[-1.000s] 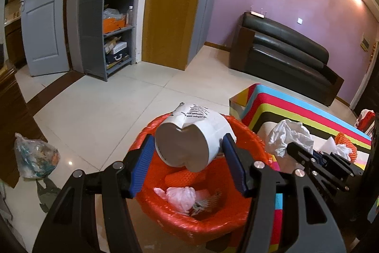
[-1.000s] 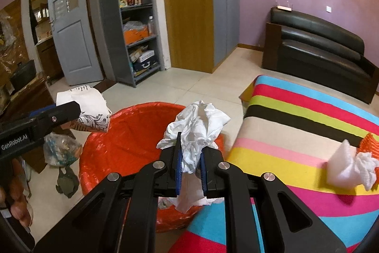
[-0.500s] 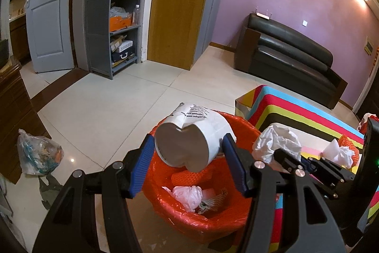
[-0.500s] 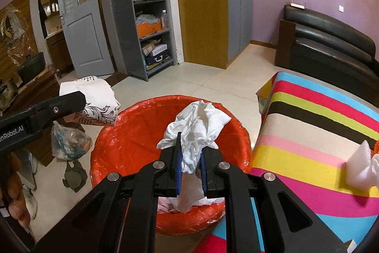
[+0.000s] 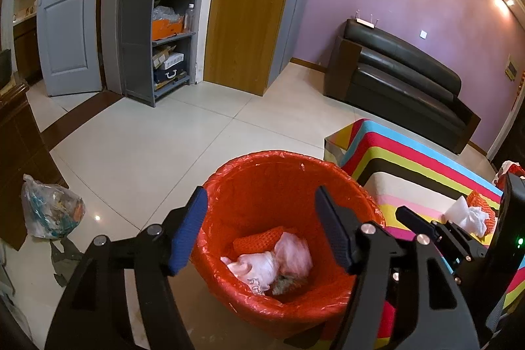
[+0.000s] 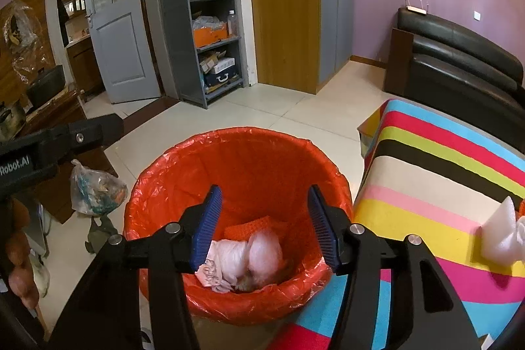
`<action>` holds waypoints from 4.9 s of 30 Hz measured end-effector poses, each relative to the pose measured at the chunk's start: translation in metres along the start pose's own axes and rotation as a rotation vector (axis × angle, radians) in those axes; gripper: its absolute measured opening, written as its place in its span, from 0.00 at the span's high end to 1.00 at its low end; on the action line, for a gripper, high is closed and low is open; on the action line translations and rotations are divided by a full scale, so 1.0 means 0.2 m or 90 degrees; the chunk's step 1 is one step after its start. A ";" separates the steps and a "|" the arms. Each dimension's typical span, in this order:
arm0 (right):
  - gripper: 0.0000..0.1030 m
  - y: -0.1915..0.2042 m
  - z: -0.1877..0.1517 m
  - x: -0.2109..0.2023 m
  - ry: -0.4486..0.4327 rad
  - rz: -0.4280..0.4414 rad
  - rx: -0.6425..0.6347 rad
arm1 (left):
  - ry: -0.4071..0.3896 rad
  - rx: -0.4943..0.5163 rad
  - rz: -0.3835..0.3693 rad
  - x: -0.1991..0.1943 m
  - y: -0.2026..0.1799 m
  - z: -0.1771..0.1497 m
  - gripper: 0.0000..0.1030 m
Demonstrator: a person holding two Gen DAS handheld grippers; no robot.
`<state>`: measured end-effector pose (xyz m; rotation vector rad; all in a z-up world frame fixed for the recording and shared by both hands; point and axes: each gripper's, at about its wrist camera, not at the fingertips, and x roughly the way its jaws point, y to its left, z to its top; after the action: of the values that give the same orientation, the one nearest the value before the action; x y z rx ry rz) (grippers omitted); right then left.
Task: Collect trash
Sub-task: 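Move both tools back over the table toward the remaining tissue and orange net, then grasp the white paper slip with the left tool while the right tool grasps the crumpled tissue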
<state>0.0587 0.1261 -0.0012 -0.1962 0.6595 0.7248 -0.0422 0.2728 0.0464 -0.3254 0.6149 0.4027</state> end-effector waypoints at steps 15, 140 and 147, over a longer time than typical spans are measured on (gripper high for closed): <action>0.49 -0.23 -0.04 -0.15 -0.023 -0.058 0.021 | 0.000 0.031 -0.030 0.04 -0.17 -0.01 0.36; 0.64 -1.40 -0.36 -0.36 0.040 -0.214 0.181 | 0.098 0.206 -0.206 0.30 -1.27 -0.36 0.69; 0.75 -1.35 -0.34 -0.42 0.022 -0.208 0.173 | 0.088 0.194 -0.199 0.30 -1.23 -0.32 0.69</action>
<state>0.1581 -0.1460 -0.0176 -0.0626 0.7300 0.3140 0.0822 0.0480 0.0028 -0.1532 0.7371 -0.0158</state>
